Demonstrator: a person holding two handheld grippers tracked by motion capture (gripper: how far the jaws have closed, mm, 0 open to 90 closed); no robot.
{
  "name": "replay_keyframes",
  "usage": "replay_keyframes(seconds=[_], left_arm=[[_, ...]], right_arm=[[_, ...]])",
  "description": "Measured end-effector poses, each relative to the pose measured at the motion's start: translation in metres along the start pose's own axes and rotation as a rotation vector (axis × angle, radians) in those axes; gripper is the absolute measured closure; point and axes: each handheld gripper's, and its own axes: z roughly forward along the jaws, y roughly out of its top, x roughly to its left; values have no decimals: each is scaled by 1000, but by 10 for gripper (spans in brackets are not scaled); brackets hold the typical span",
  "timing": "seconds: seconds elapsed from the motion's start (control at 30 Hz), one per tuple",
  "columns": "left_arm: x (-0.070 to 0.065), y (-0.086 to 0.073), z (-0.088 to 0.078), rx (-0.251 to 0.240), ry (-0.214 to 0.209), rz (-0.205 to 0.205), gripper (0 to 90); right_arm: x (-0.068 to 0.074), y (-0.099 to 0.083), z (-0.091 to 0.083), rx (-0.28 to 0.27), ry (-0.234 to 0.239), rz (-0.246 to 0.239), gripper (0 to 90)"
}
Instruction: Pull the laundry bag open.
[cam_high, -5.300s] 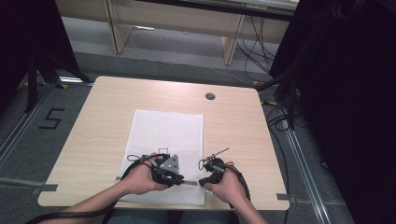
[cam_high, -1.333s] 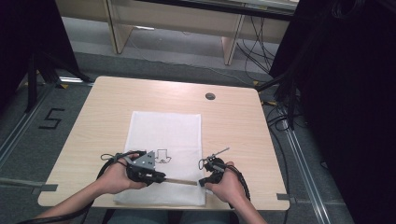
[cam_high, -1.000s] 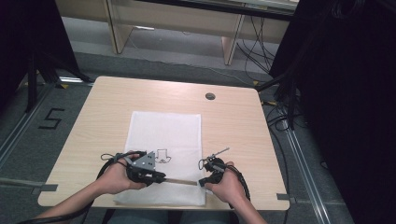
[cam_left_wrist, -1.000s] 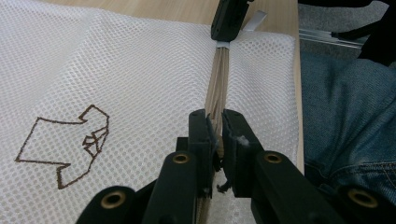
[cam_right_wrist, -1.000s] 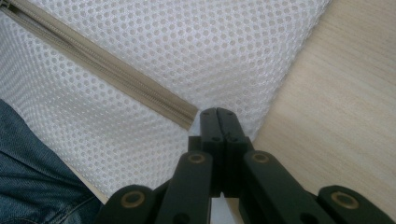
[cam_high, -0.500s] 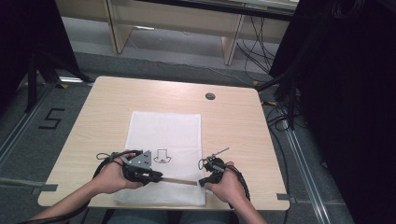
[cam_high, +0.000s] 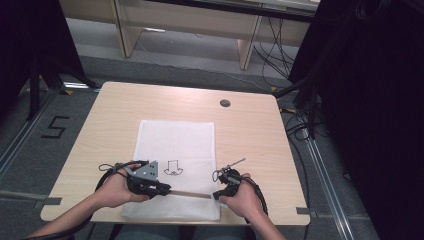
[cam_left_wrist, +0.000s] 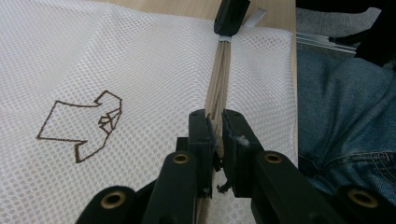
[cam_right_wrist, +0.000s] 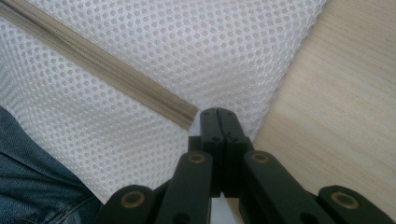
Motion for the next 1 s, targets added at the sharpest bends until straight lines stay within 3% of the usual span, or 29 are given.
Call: replay_keyframes(seconds=[0.57, 0.6, 1.0], left_arm=[[2, -7, -9, 2, 9, -9, 822], [2, -8, -9, 0, 5, -10, 822], [2, -13, -13, 5, 6, -17, 822]], right_arm=[[-1, 1, 0, 7, -11, -21, 900], [0, 0, 0, 2, 0, 4, 900], [-2, 1, 0, 4, -2, -22, 900]])
